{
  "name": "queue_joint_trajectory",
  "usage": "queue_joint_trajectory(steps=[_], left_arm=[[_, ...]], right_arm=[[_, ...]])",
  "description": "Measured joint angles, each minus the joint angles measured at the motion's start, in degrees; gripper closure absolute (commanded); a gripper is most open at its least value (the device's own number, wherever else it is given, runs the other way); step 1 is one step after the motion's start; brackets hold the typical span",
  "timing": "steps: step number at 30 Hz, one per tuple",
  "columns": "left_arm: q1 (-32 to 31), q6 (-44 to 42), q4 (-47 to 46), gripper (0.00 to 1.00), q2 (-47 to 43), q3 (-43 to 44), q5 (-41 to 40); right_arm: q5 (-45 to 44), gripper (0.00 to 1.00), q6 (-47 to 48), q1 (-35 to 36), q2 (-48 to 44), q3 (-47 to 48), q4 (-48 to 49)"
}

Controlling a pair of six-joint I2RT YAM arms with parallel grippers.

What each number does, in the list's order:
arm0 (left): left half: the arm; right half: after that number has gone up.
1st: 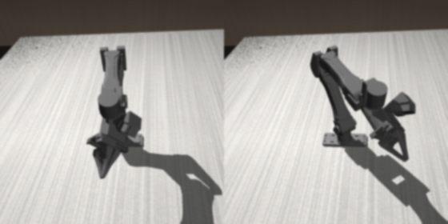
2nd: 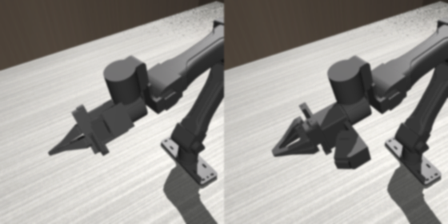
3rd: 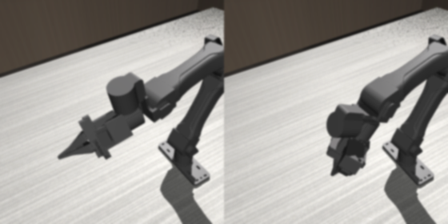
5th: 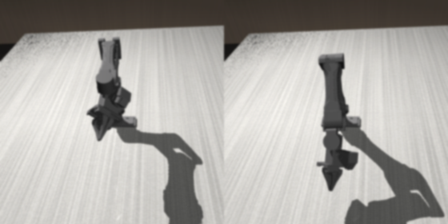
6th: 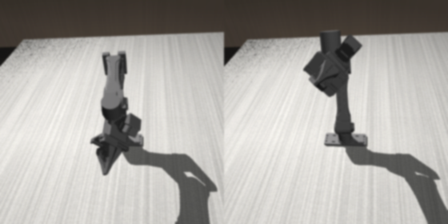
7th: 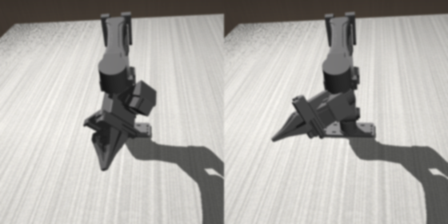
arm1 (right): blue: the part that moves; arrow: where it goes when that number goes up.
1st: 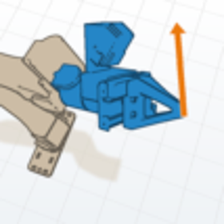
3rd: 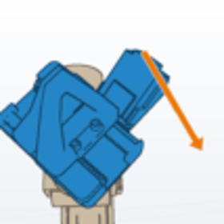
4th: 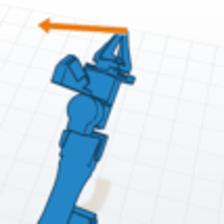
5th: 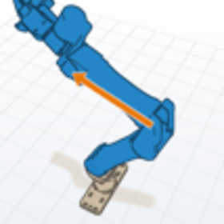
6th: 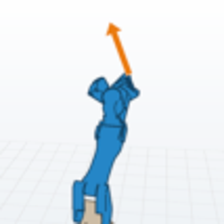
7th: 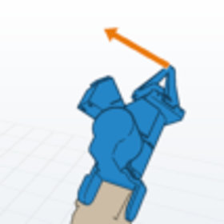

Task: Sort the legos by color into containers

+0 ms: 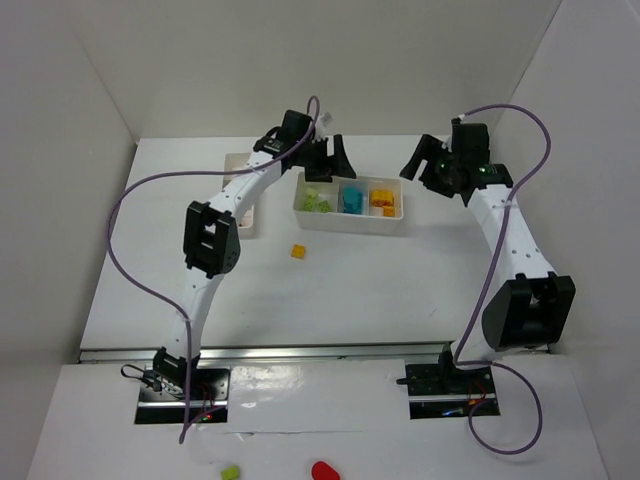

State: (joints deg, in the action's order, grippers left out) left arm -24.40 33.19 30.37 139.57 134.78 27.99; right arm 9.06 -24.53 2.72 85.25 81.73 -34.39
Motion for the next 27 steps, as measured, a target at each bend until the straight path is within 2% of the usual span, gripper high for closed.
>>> queue_joint_trajectory(steps=[2, 4, 8, 11, 13, 16, 19, 23, 27], left_arm=[[0.0, -0.7, 1.5, 0.13, -1.7, -0.9, -0.5], [-0.2, -3.0, 2.6, 0.13, -6.3, -5.6, -2.6], [-2.0, -8.0, 5.3, 0.03, -21.5, -23.1, -12.6], [-5.7, -10.5, 6.2, 0.0, -30.9, -35.4, -21.3], [-8.6, -10.8, 6.1, 0.0, -34.0, -42.2, -26.8], [-11.9, -10.9, 3.7, 0.0, -34.4, -51.5, -32.3], [-12.6, -10.5, 3.2, 0.0, -33.7, -58.1, -35.2], [-12.1, -9.1, 1.3, 0.06, -31.1, -58.3, -39.0], [-11.5, -8.3, -0.7, 0.17, -28.1, -56.5, -40.0]], right_arm=[[0.1, 0.16, 0.0, 0.0, 0.4, 0.0, 0.0], [0.2, 0.16, 0.1, 0.0, 0.4, -0.2, 0.1], [0.2, 0.16, 0.2, 0.0, 0.4, -1.7, 0.5], [0.4, 0.16, 0.1, 0.0, 0.6, -2.6, 0.3], [0.7, 0.16, 0.1, 0.3, 1.0, -2.6, 0.5], [0.8, 0.16, 0.1, 1.1, 2.1, -2.5, 0.5], [0.8, 0.16, 0.1, 2.5, 3.1, -2.5, 0.5], [0.6, 0.16, 0.1, 4.1, 3.5, -2.5, 0.5], [0.5, 0.16, 0.1, 4.5, 3.5, -2.3, 0.5]])
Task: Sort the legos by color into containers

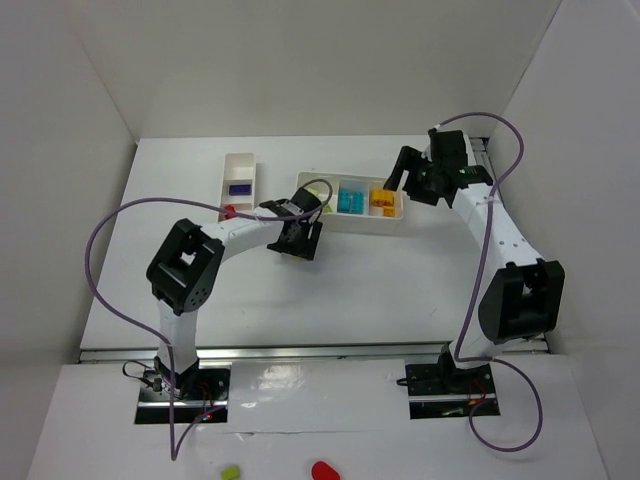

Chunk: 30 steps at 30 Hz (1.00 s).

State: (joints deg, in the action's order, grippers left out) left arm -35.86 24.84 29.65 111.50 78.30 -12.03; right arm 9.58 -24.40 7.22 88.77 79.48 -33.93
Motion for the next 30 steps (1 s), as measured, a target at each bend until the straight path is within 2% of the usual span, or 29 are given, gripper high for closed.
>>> queue_joint_trajectory(steps=[2, 5, 6, 10, 14, 19, 25, 30], left_arm=[[0.2, 0.6, -0.7, 0.22, 1.7, 1.0, -0.2], [0.4, 1.3, -1.5, 0.49, 3.3, 2.9, -0.1], [0.4, 1.3, -1.6, 0.68, 3.6, 3.4, -0.2], [0.5, 1.2, -0.5, 0.99, 3.7, 4.8, -0.3], [0.0, 0.5, 2.0, 1.0, 3.6, 7.5, 1.8], [-3.5, -1.6, 4.1, 1.0, 2.5, 15.1, 9.8], [-6.7, -2.5, 3.4, 1.0, 3.8, 31.7, 18.7], [-5.5, -2.0, 1.2, 1.0, 10.8, 45.5, 22.4]], right_arm=[[-0.4, 0.16, 0.0, 0.0, 0.0, 0.0, 0.0], [-0.9, 0.16, 0.0, 0.0, 0.0, 0.0, -0.1], [-1.0, 0.16, 0.0, 0.0, 0.0, 0.0, -0.1], [-1.5, 0.16, 0.0, 0.0, 0.0, 0.0, -0.2], [-3.4, 0.15, 0.0, 0.0, 0.0, 0.0, -0.2], [-10.8, 0.12, -1.8, 0.0, -0.2, -0.1, -0.4], [-22.1, 0.1, -4.8, 0.0, -5.4, -4.3, -0.3], [-28.8, 0.07, -4.9, 0.0, -12.8, -8.3, 0.2]])
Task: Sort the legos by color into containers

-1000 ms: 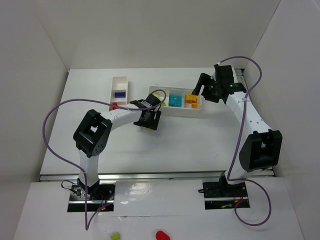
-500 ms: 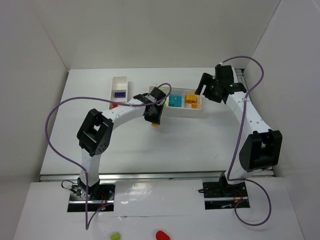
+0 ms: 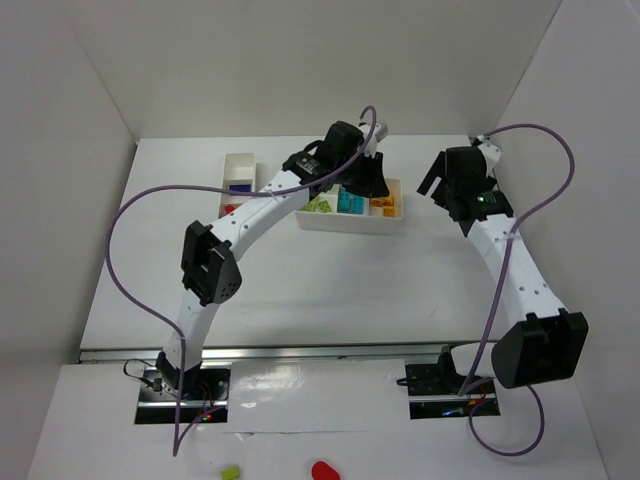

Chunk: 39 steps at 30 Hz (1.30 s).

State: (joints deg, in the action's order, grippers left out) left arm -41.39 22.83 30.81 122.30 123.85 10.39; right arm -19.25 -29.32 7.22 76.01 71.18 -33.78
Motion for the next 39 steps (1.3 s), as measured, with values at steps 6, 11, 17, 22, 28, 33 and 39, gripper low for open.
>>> queue_joint_trajectory(steps=[6, 11, 17, 22, 28, 33, 39], left_arm=[[3.0, 2.8, -3.2, 0.89, 8.5, 3.6, 4.4], [4.8, 4.3, -5.6, 0.83, 11.9, 3.6, 6.3], [4.7, 4.8, -9.1, 0.77, 13.7, 5.5, 7.6], [4.5, 6.4, -11.5, 0.4, 16.9, 8.7, 8.1], [4.4, 9.2, -12.4, 0.0, 20.9, 10.9, 7.4], [4.5, 8.6, -11.8, 0.0, 17.5, 8.3, 7.5], [7.3, 6.4, -10.2, 0.0, -2.3, -5.6, 7.6]], right_arm=[[-3.8, 0.07, 3.2, 0.0, -9.3, -7.7, 4.0], [-5.4, 0.04, 4.3, 0.0, -16.8, -13.7, 6.8], [-3.2, 0.03, 5.6, 0.0, -19.0, -13.8, 7.8], [-1.2, 0.03, 5.6, 0.0, -16.5, -13.5, 6.9], [-0.1, 0.01, 5.7, 0.0, -17.4, -13.3, 5.7], [-0.5, 0.0, 5.6, 0.0, -19.5, -13.4, 5.6], [-4.9, 0.0, 2.4, 0.0, -16.2, -13.4, 5.5]])
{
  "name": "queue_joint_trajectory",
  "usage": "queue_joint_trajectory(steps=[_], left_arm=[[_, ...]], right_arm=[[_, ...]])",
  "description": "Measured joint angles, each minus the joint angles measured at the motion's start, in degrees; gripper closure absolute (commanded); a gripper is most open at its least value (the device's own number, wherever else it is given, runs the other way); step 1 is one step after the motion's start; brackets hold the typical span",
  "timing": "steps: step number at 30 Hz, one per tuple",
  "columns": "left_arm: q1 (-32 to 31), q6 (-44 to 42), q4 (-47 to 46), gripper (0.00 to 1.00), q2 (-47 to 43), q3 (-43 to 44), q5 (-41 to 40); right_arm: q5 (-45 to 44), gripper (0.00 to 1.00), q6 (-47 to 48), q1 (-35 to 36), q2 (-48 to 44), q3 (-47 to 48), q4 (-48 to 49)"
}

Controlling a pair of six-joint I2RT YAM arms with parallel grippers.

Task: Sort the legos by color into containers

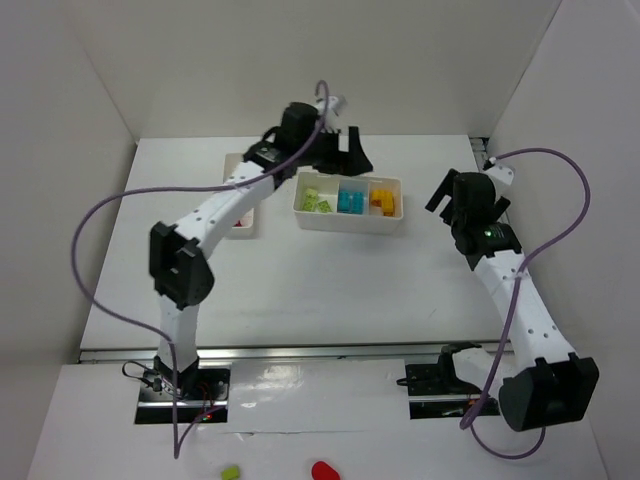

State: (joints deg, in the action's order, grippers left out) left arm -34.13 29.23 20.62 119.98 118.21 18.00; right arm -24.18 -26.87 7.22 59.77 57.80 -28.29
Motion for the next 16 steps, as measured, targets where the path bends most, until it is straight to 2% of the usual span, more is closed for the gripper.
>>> queue_joint_trajectory(steps=[3, 6, 9, 16], left_arm=[[3.7, -2.6, 1.3, 0.0, -12.0, -6.6, -2.9], [7.3, -5.6, 2.9, 0.0, -23.5, -13.4, -9.8], [7.9, -8.3, 4.5, 0.0, -33.1, -21.1, -17.1], [10.3, -9.6, 8.4, 0.0, -38.7, -29.5, -26.1]], right_arm=[[-1.9, 0.0, -1.4, 0.0, 4.3, 0.5, -0.6], [-3.1, 0.0, -2.0, 0.0, 8.7, 2.5, -2.0], [-5.7, 0.0, -3.2, 0.0, 13.4, 6.7, -5.7], [-8.9, 0.0, -3.9, 0.0, 19.3, 11.9, -11.4]])
